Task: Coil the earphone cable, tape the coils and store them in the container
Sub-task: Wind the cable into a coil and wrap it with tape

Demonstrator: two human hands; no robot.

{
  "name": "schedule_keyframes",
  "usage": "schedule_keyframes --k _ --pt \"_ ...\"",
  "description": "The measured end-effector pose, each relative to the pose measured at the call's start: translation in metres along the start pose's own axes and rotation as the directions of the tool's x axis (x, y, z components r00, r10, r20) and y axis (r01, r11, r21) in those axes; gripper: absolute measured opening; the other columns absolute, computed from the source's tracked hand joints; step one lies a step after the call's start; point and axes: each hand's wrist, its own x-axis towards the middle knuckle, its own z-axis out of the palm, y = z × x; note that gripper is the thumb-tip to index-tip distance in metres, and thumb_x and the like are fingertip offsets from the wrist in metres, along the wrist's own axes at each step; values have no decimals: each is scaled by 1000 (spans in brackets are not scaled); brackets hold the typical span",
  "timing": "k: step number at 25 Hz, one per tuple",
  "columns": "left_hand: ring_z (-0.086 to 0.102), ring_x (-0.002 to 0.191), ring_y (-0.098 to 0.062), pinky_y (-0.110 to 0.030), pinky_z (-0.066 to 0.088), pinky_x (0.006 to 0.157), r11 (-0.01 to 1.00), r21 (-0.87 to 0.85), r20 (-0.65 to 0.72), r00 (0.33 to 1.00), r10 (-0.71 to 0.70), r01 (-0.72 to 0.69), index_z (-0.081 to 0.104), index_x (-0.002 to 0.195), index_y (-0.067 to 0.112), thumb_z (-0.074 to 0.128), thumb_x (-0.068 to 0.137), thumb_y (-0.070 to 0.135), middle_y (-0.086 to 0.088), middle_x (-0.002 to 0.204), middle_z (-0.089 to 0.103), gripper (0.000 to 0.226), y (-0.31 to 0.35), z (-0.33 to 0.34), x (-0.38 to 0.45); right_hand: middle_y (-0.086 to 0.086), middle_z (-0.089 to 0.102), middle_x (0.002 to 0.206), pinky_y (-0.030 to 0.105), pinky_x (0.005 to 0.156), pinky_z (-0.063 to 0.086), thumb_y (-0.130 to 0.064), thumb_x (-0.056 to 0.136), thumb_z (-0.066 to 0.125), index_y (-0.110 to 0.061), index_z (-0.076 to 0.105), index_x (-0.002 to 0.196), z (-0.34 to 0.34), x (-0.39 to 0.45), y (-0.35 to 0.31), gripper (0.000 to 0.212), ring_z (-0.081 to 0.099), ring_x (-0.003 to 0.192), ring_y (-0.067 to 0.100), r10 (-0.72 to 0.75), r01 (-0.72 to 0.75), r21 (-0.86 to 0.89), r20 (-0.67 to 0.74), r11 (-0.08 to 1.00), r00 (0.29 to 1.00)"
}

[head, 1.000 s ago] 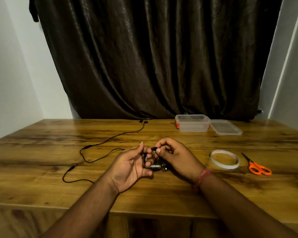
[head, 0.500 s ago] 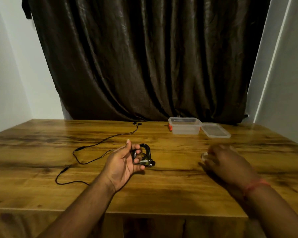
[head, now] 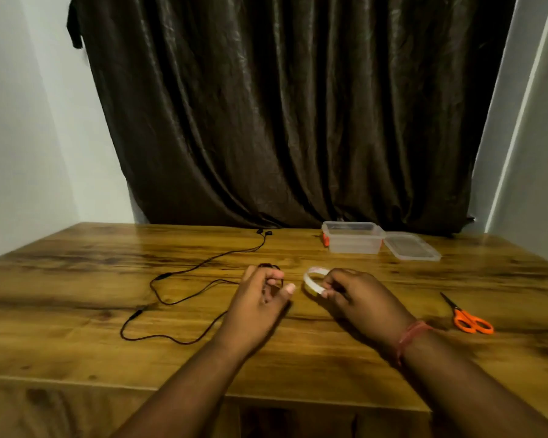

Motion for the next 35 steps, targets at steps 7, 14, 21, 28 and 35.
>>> schedule_keyframes --k 7,14,21,28,35 --pt "49 95 12 -2 39 74 976 193 -43 993 108 -98 58 110 28 70 89 33 15 108 45 24 -16 4 9 -20 57 93 28 75 40 -34 95 59 -33 58 96 35 1 -8 2 51 89 9 -266 265 31 -4 964 964" --pt "52 92 7 -4 39 74 968 222 -75 988 132 -112 61 92 28 65 93 24 14 99 51 6 -14 4 9 -23 55 93 28 75 41 -31 95 58 -34 56 97 31 -2 -6 4 51 90 9 -221 225 64 -51 972 974" --pt "54 83 0 -14 43 66 968 236 -50 994 100 -85 61 85 35 64 93 30 15 94 54 10 -8 3 3 -21 55 95 30 78 42 -32 96 56 -33 56 99 28 -6 -6 3 50 92 10 -227 229 41 -62 973 972" --pt "55 58 -14 -32 45 53 988 -97 -1 993 -121 120 60 88 17 68 91 26 -9 80 62 13 0 1 0 -22 53 95 30 78 46 -29 96 54 -37 52 96 28 -5 -5 7 50 93 7 -218 224 110 -60 968 974" --pt "60 59 -2 -18 50 53 997 8 3 997 -78 78 68 83 26 66 92 27 2 96 62 9 0 0 0 -21 54 98 25 80 46 -24 97 54 -36 55 95 26 -3 -3 12 49 95 1 -176 189 158 -91 969 980"
